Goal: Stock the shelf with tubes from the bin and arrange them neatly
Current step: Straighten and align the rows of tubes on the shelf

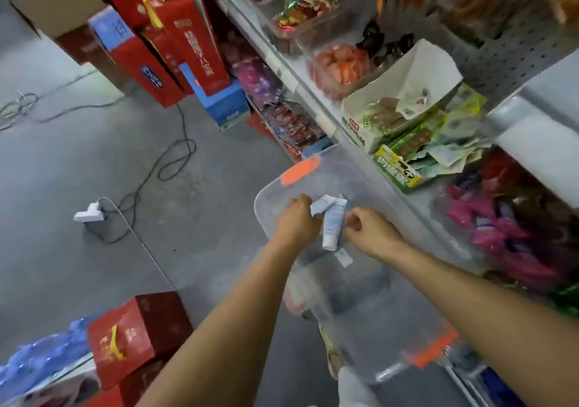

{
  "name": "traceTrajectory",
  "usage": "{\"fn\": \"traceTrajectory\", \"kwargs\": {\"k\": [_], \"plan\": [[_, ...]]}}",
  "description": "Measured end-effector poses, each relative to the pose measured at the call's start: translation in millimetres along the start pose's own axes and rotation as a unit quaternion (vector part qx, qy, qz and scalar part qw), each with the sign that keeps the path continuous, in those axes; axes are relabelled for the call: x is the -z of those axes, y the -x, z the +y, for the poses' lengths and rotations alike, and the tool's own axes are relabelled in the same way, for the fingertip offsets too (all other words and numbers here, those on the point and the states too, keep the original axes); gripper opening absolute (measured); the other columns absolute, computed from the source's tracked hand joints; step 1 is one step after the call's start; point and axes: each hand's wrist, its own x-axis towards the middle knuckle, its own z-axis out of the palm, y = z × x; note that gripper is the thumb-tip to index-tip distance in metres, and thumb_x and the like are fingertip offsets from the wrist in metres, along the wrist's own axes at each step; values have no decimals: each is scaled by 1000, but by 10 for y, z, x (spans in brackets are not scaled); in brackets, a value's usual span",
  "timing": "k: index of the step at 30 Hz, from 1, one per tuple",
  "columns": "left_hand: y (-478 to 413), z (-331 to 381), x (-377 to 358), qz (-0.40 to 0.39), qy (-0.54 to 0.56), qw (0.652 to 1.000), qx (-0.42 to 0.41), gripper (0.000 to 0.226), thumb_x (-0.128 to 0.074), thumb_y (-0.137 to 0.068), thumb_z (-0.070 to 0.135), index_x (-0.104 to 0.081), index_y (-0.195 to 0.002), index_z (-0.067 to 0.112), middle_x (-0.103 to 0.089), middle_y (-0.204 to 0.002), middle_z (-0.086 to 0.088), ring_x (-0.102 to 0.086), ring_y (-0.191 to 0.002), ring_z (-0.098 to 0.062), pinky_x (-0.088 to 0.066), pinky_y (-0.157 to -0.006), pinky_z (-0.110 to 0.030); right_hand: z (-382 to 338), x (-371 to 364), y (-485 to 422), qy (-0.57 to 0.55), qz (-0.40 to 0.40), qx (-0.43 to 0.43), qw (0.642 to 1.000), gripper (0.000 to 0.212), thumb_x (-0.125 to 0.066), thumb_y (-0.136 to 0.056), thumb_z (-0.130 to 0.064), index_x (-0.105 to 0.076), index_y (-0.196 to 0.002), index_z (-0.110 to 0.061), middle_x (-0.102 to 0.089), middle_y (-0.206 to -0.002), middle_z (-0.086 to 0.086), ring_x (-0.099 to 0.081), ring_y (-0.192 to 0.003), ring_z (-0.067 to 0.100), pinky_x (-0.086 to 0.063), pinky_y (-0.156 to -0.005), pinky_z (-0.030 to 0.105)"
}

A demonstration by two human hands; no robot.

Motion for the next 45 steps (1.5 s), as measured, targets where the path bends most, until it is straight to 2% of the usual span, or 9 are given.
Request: {"fn": "traceTrajectory", "kwargs": {"k": [8, 15, 20, 27, 30, 32, 36, 42, 45], "plan": [[-1007, -259, -706, -62, -172, 983, 30, 40, -50, -98, 20, -39, -130, 0, -44, -134, -20, -45, -124, -35, -39, -98, -41, 391, -729, -1005, -22, -44, -99, 994, 56, -68, -82, -25, -40, -126, -4, -55, -126, 17, -56, -111, 35, -49, -91, 41], [-1359, -387, -1106, -73, -291, 953, 28, 48, -42, -100, 16, -24, -143, 6, -39, -141, -15, -45, -126, -34, -43, -97, -44, 524, -1297, -1374, -36, -5, -129, 991, 94, -76, -74, -45, -18, -137, -5, -50, -131, 14, -55, -113, 35, -43, -77, 37], [-1405, -459, -1141, -88, -285, 955, 0, 54, -46, -98, 17, -21, -143, 2, -36, -139, -18, -44, -124, -36, -43, -99, -43, 570, -1366, -1423, -68, 5, -142, 988, 85, -78, -72, -38, -23, -129, -7, -54, -125, 12, -58, -107, 34, -43, -72, 34], [-950, -256, -925, -30, -110, 993, 42, 38, -50, -94, 27, -42, -125, 7, -48, -129, -15, -53, -118, -37, -42, -92, -42, 525, -1017, -999, -130, -14, -214, 968, 75, -64, -75, -54, -35, -127, -8, -56, -116, 10, -61, -97, 36, -55, -78, 46], [-586, -89, -788, -21, -37, 997, 59, 43, -48, -95, 35, -43, -125, 5, -48, -130, -18, -51, -118, -40, -40, -94, -43, 478, -803, -713, -246, -31, -260, 933, 56, -46, -87, -48, -47, -123, -6, -62, -109, 17, -61, -76, 30, -51, -50, 29], [-272, -10, -693, -11, 1, 998, 55, 43, -47, -95, 37, -45, -123, 3, -50, -127, -21, -51, -116, -41, -40, -92, -43, 455, -661, -484, -314, -45, -264, 911, 40, -44, -90, -42, -58, -104, -7, -64, -95, 15, -57, -65, 25, -41, -40, 18], [447, 30, -481, 17, 34, 999, 14, 36, -47, -95, 32, -47, -119, 5, -54, -121, -19, -54, -107, -38, -43, -87, -42, 391, -398, 98, -367, -49, -207, 905, 26, -44, -89, -28, -57, -77, -10, -55, -51, 8, -49, -38, 19, -32, -36, 16], [1413, 144, -199, 48, -13, 998, -49, 34, -45, -96, 31, -45, -119, 6, -53, -122, -17, -53, -107, -36, -42, -87, -41, 364, -124, 1070, -436, -37, -89, 895, 22, -60, -87, -30, -54, -81, -10, -49, -46, 3, -42, -37, 16, -24, -36, 15], [1919, 245, -148, 46, 68, 996, -46, 35, -47, -93, 32, -45, -118, 9, -57, -113, -15, -58, -99, -37, -51, -87, -44, 408, -26, 1629, -473, -6, -66, 879, 17, -59, -85, -22, -57, -89, -5, -52, -58, 11, -41, -39, 17, -25, -37, 16]]}}
